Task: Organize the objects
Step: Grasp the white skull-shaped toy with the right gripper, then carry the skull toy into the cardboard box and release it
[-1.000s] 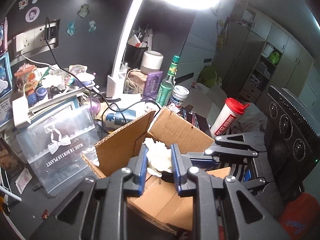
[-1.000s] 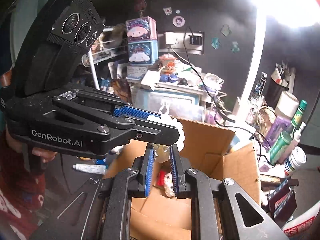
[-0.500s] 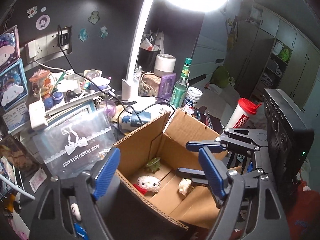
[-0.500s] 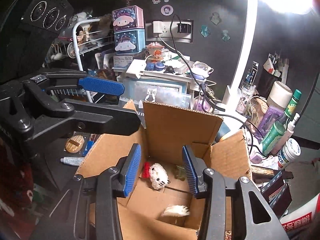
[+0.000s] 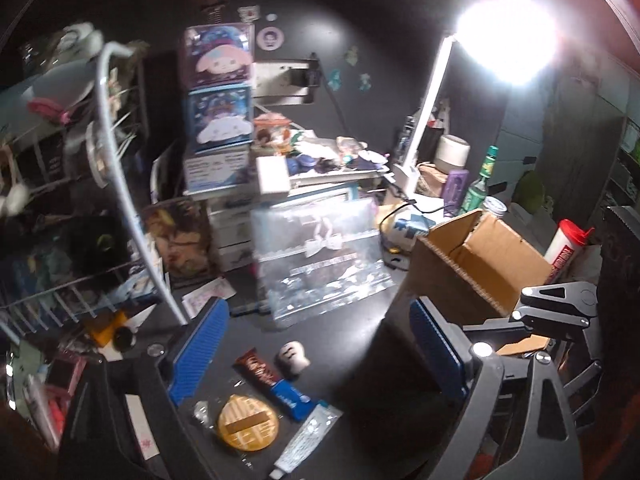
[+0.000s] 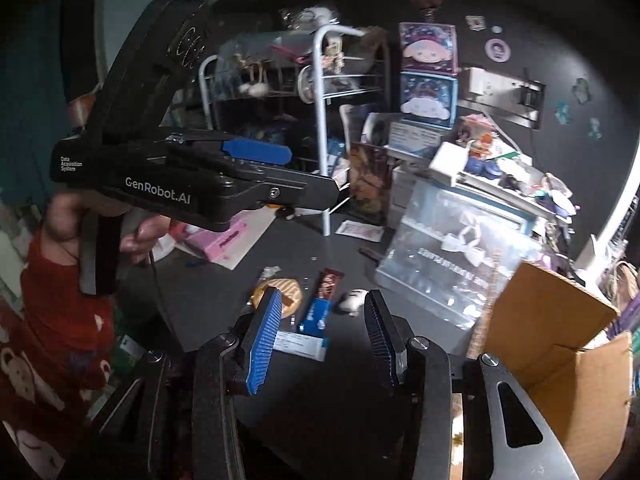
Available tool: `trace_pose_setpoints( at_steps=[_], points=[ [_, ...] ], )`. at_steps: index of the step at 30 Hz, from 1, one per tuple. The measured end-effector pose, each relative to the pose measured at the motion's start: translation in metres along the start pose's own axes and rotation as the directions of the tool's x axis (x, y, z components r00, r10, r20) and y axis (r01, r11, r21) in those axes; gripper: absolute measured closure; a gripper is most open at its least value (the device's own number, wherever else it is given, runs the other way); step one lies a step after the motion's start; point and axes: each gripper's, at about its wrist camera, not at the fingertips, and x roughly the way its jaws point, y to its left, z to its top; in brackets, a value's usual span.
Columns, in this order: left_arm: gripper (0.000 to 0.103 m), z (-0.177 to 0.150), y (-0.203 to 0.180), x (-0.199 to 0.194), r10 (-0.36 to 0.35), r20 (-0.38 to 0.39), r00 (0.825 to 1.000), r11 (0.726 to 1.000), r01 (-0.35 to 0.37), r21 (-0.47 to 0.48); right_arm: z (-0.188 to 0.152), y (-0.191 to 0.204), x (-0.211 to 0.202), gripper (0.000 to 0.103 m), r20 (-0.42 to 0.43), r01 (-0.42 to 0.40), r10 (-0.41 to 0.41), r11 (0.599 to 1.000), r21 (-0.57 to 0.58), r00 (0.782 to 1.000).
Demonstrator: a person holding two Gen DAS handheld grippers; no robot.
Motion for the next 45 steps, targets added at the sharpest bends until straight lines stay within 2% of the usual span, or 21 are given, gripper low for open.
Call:
trace_pose_setpoints(
  at_steps=[3,6,7,11,12,17,22,24,25,26,31,36,38,40,43,45],
  points=[
    [0.013,-0.028,0.029,-0.002,0.052,-0.019,0.998,0.997,-0.053,-0.048,-0.002,0.012,0.041,0.064,-0.051,-0.029,0.029,1.0,0.011,0.998],
    [0.013,-0.054,0.05,0.0,0.093,-0.048,0.995,0.992,-0.097,-0.081,-0.01,0.009,0.089,0.063,-0.131,-0.081,0.09,0.994,0.078,0.987],
    [0.013,-0.061,0.054,0.0,0.096,-0.055,0.994,0.991,-0.1,-0.088,-0.013,0.006,0.102,0.063,-0.148,-0.066,0.079,0.994,0.088,0.986],
    [0.013,-0.088,0.072,0.003,0.089,-0.082,0.993,0.987,-0.099,-0.128,-0.03,-0.013,0.153,0.063,-0.176,0.117,-0.101,0.989,0.087,0.979],
    [0.013,-0.093,0.076,0.005,0.085,-0.089,0.992,0.986,-0.097,-0.138,-0.033,-0.02,0.162,0.063,-0.183,0.136,-0.116,0.986,0.1,0.976],
    [0.013,-0.105,0.084,0.01,0.069,-0.1,0.993,0.98,-0.087,-0.181,-0.038,-0.048,0.199,0.063,-0.211,0.167,-0.133,0.974,0.156,0.968],
    [0.013,-0.108,0.084,0.01,0.035,-0.09,0.995,0.979,-0.052,-0.195,-0.038,-0.061,0.214,0.064,-0.224,0.171,-0.128,0.968,0.185,0.966],
    [0.013,-0.108,0.085,0.011,0.035,-0.092,0.995,0.979,-0.053,-0.197,-0.039,-0.062,0.218,0.069,-0.228,0.176,-0.133,0.968,0.177,0.964],
    [0.013,-0.107,0.086,0.012,0.035,-0.093,0.995,0.979,-0.053,-0.199,-0.039,-0.06,0.218,0.074,-0.224,0.179,-0.14,0.969,0.169,0.965],
    [0.013,-0.107,0.086,0.013,0.034,-0.094,0.995,0.978,-0.052,-0.202,-0.039,-0.06,0.218,0.086,-0.225,0.181,-0.142,0.97,0.161,0.964],
    [0.013,-0.101,0.081,0.018,0.001,-0.098,0.995,0.98,-0.02,-0.197,-0.042,-0.055,0.204,0.087,-0.196,0.16,-0.126,0.973,0.169,0.973],
    [0.014,-0.089,0.065,0.025,-0.058,-0.096,0.994,0.985,0.041,-0.17,-0.031,-0.021,0.156,0.087,-0.108,0.033,-0.017,0.987,0.156,0.994],
    [0.021,-0.082,0.055,0.024,-0.108,-0.085,0.991,0.983,0.093,-0.158,-0.025,-0.009,0.134,0.087,-0.073,-0.006,0.016,0.99,0.14,0.997],
    [0.038,-0.074,0.045,0.021,-0.152,-0.073,0.986,0.98,0.141,-0.144,-0.019,0.0,0.111,0.087,-0.04,-0.049,0.055,0.99,0.134,0.998],
    [0.046,-0.059,0.028,0.014,-0.21,-0.05,0.976,0.973,0.204,-0.112,-0.009,0.008,0.081,0.087,0.006,-0.092,0.092,0.988,0.123,0.996],
    [0.051,-0.048,0.019,0.01,-0.252,-0.036,0.967,0.964,0.247,-0.099,-0.003,0.009,0.062,0.087,0.034,-0.088,0.084,0.99,0.112,0.996]
  ],
)
